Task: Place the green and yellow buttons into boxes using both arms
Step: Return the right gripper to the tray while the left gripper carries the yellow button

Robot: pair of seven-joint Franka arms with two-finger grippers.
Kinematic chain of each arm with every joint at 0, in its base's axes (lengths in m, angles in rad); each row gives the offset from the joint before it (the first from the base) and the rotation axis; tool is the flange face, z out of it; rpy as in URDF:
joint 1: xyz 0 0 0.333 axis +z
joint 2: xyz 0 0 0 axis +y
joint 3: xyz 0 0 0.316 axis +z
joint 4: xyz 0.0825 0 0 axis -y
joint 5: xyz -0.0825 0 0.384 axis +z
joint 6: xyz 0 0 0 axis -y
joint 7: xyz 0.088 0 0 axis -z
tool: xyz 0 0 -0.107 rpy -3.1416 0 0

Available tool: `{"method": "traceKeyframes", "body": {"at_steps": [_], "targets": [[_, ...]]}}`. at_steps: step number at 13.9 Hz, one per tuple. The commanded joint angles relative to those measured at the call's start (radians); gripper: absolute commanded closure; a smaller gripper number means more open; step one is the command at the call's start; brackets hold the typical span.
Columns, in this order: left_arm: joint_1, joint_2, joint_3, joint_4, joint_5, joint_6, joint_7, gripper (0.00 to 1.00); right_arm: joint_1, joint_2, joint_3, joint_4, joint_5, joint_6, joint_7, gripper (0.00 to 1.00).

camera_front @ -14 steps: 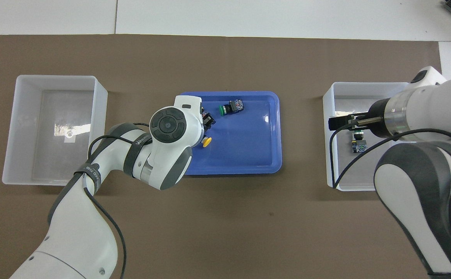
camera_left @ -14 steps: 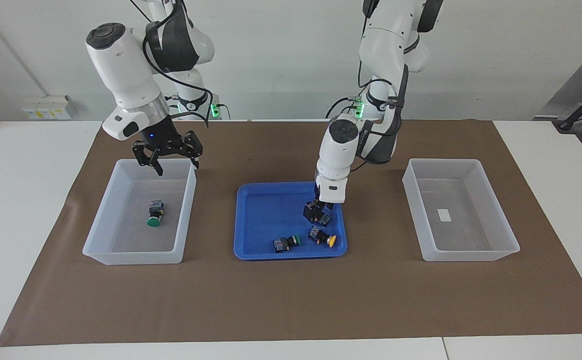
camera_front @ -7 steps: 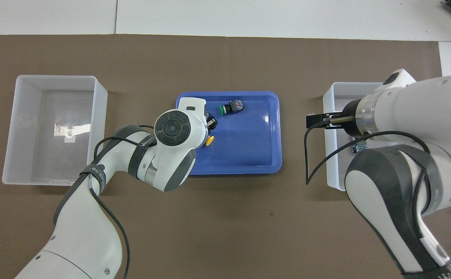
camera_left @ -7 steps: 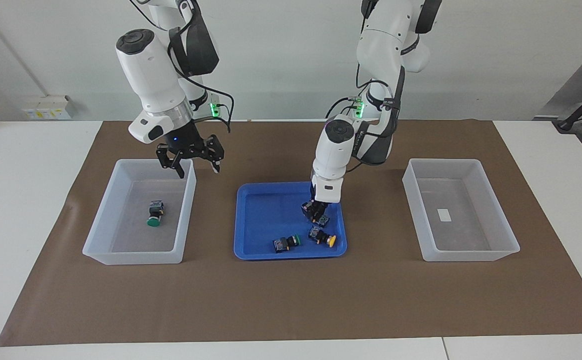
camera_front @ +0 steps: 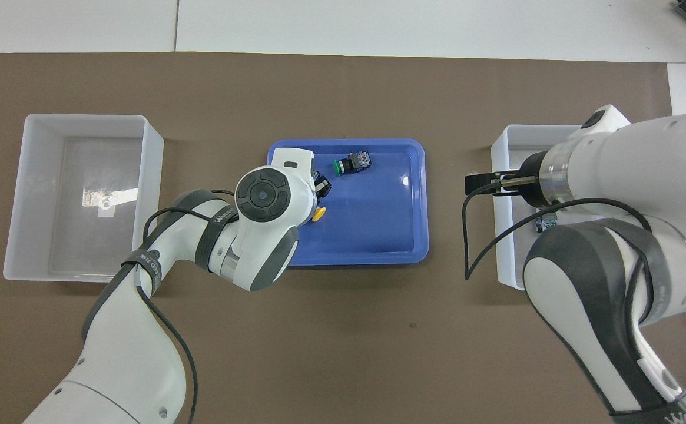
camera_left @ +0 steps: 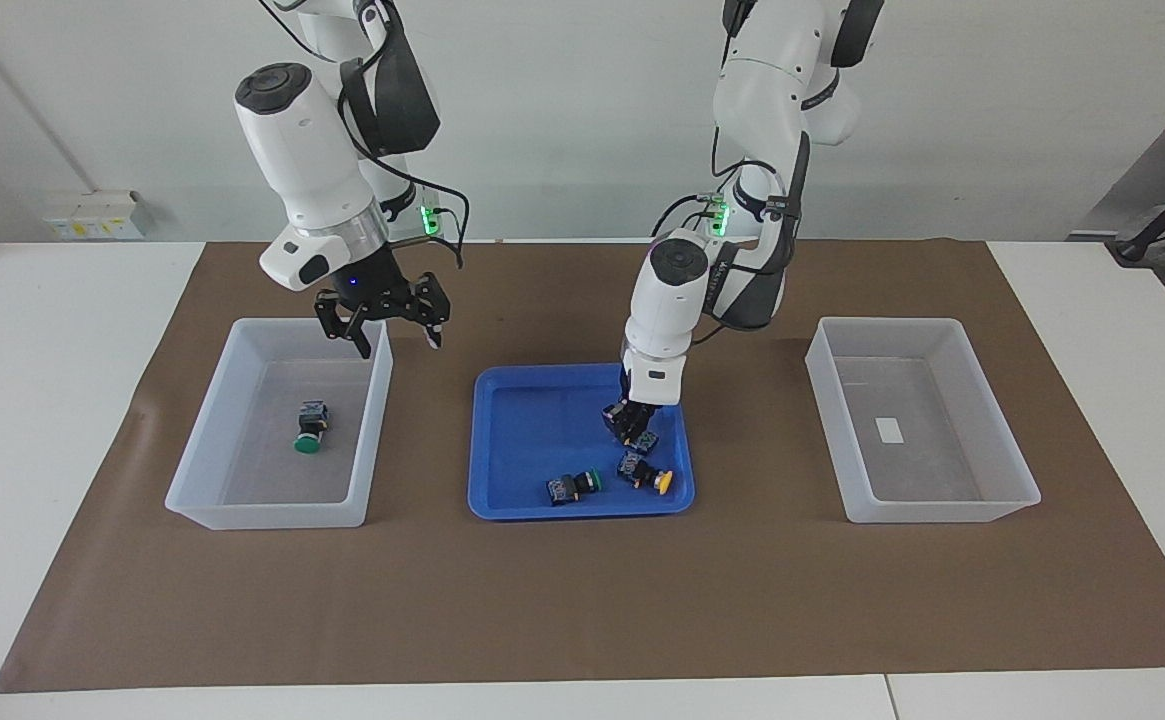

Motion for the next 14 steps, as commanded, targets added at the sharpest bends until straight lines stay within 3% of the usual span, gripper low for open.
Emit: {"method": "traceKeyframes", "body": {"at_steps": [1,8,14], "targets": [[-0.011,0.010,0.012,0.033,-0.004,-0.014,-0.002,0.83,-0.003,0.001,0.004,-0.001,-0.009,0.015,0.024,0.00],[0.020,0.001,0.020,0.126,0.001,-0.148,0.019,0.82,0.055,0.062,0.004,0.006,-0.009,0.105,0.194,0.00],[0.164,-0.053,0.023,0.309,0.001,-0.422,0.306,0.82,0.122,0.211,0.004,0.095,-0.011,0.206,0.402,0.00]]}}
